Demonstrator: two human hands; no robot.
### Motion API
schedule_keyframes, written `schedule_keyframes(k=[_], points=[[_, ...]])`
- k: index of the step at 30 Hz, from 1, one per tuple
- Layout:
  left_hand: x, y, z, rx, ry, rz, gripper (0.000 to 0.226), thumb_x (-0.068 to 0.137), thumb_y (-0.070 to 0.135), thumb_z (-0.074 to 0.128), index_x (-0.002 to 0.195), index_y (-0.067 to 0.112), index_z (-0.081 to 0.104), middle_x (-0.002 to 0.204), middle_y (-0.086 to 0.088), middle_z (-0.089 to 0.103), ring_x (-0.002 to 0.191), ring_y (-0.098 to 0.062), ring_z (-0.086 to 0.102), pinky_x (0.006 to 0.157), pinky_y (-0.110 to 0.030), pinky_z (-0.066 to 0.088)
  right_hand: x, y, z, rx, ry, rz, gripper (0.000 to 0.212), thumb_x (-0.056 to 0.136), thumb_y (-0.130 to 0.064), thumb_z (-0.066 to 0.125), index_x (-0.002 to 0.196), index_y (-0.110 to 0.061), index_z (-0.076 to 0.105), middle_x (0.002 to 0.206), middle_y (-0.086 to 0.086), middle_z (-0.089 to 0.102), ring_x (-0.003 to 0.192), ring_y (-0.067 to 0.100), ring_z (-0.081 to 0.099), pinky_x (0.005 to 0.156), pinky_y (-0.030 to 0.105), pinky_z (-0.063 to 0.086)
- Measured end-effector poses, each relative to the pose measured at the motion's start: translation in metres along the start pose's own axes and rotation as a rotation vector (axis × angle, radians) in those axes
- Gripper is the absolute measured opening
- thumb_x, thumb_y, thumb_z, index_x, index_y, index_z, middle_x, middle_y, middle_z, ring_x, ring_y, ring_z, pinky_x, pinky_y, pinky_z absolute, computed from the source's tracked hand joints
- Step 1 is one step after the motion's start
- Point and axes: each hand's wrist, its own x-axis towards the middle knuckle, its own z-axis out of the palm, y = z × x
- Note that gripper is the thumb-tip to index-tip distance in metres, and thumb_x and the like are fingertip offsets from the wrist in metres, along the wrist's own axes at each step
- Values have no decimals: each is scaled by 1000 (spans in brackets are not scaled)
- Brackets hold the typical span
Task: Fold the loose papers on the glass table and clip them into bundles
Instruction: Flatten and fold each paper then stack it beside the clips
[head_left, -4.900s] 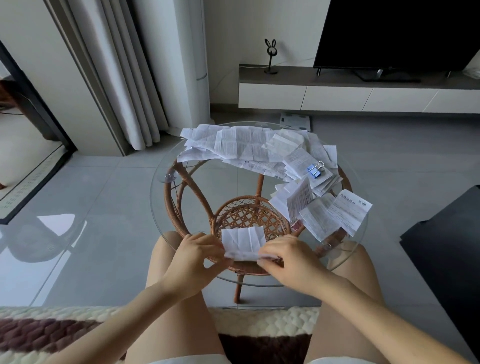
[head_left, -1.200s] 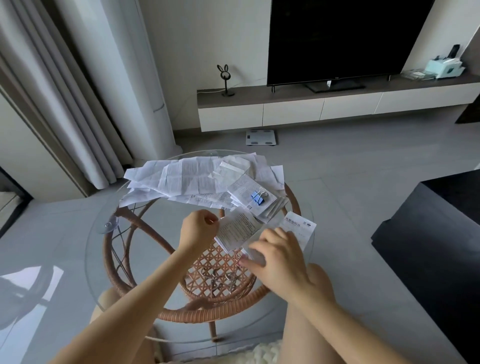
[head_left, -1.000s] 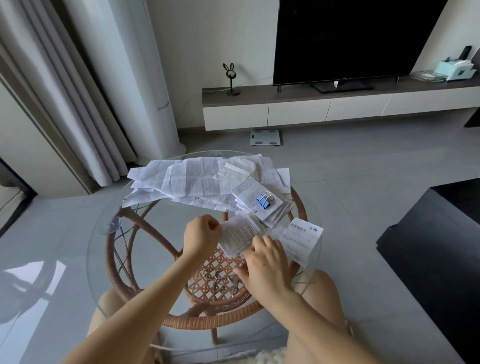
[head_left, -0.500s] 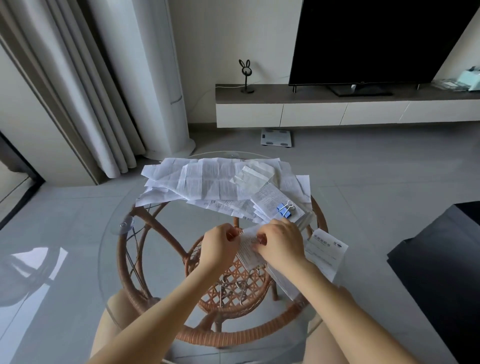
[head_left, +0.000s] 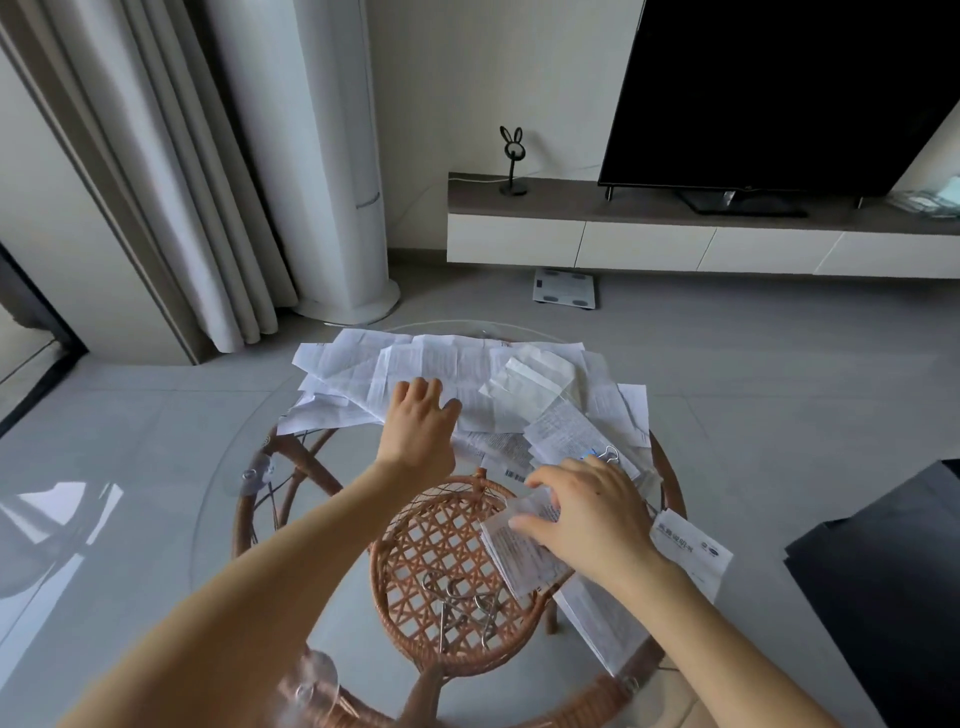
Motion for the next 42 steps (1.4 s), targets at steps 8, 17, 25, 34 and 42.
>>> schedule_keyframes(k=[8, 17, 25, 34, 42], points=[[16, -11, -7, -137, -119, -8, 52, 78, 19, 56, 129, 27, 56, 139, 0, 45, 129, -20, 37, 112, -35, 13, 72, -5, -8, -162, 166, 85, 33, 94, -42, 49, 111, -17, 62, 108, 1, 66, 105, 23, 54, 91, 34, 35], [7, -38, -11, -397, -297, -116, 58, 85, -5, 38, 135, 21, 48, 129, -3, 59, 111, -27, 55, 90, -36, 48, 158, -22, 47, -608, -205, 196, 70, 89, -22, 54, 148, -15, 17, 125, 13, 58, 117, 31, 51, 108, 46, 26], [4, -49, -18, -767, -134, -328, 35, 96, 20, 52, 131, 18, 53, 128, 1, 60, 112, -19, 57, 91, -30, 45, 146, -48, 21, 382, 437, 153, 32, 98, -8, 44, 125, -13, 59, 103, 11, 69, 91, 24, 62, 69, 25, 45], [-33, -45, -82, -1770, -174, -646, 46, 83, 35, 68, 118, 7, 58, 114, -15, 65, 92, -25, 66, 70, -32, 56, 80, -83, -18, 1329, 189, 230, 15, 97, -21, 52, 86, -18, 62, 82, -5, 68, 76, 9, 64, 65, 24, 55], [-85, -27, -108, -2007, -371, -842, 25, 85, -11, 48, 106, 0, 56, 104, -19, 63, 89, -31, 64, 79, -40, 55, 31, -95, -18, 1492, 211, 301, 14, 96, -21, 54, 89, -14, 64, 82, -8, 71, 81, 6, 66, 67, 24, 53]])
